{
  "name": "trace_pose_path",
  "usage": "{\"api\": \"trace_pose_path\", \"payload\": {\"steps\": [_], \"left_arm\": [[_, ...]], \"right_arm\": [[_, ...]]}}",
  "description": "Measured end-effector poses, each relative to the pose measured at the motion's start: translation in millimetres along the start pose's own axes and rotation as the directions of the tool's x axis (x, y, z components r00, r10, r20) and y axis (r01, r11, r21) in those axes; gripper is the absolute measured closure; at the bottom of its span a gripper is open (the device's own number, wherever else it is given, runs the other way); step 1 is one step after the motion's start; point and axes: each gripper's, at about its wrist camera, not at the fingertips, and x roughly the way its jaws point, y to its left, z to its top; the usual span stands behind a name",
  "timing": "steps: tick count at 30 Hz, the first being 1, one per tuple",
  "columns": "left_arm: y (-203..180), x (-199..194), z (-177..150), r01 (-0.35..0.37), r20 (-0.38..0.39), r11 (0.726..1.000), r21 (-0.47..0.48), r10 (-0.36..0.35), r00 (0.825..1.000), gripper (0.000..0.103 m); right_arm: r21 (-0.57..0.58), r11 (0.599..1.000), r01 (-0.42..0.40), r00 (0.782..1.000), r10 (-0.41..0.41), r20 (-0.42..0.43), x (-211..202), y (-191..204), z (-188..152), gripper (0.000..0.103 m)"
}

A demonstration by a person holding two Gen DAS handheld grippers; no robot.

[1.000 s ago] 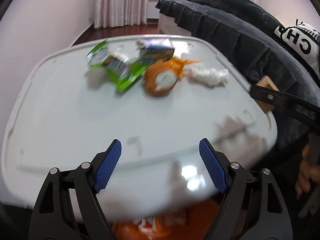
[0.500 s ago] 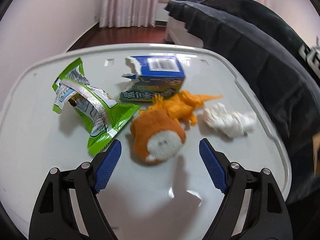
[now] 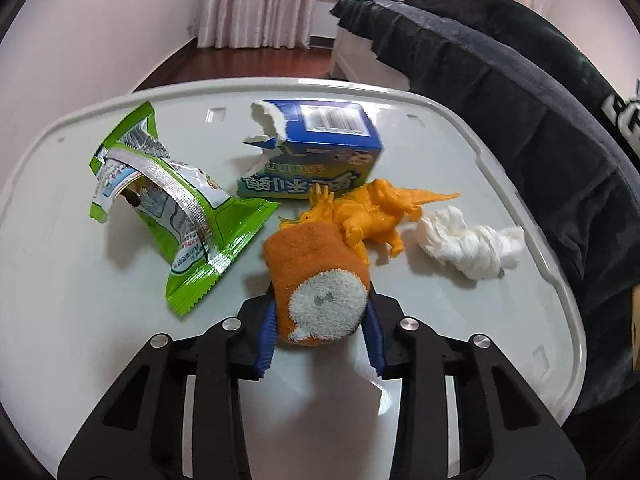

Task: Collect trash
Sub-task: 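Grasp the orange sock with the left tool while the right tool holds the block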

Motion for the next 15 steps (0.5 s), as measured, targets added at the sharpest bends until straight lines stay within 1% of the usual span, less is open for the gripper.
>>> {"api": "trace_pose_path", "payload": {"steps": [2,6,10,15], "left_arm": [[-2,-10,-7,0.018,0.006,1.000,0.024,-0.019,1.000,0.069],[-2,-31,-17,0.052,0.022,0.998,0.038,-0.053,0.998,0.070],[1,-55,-29,0.059,0.030,0.997,0.048,-0.061,0.998,0.070],[6,-91,-47,0.062,0.047,0.997,0.036,-0.063,0.997,0.070]], "right_arm": [[-0.001,1.000,-0.003,1.000,0.003,-0.006,1,0,-1,0.056],[-0.016,1.000,-0.009,1.000,0.009,-0.014,4,4,-1,0.056],[-0.028,1.000,-0.014,1.000,0.014,-0.024,6,7,-3,0.056],[-0.049,0.998,-0.030,0.999,0.028,-0.045,9,13,-7,0.056]]}}
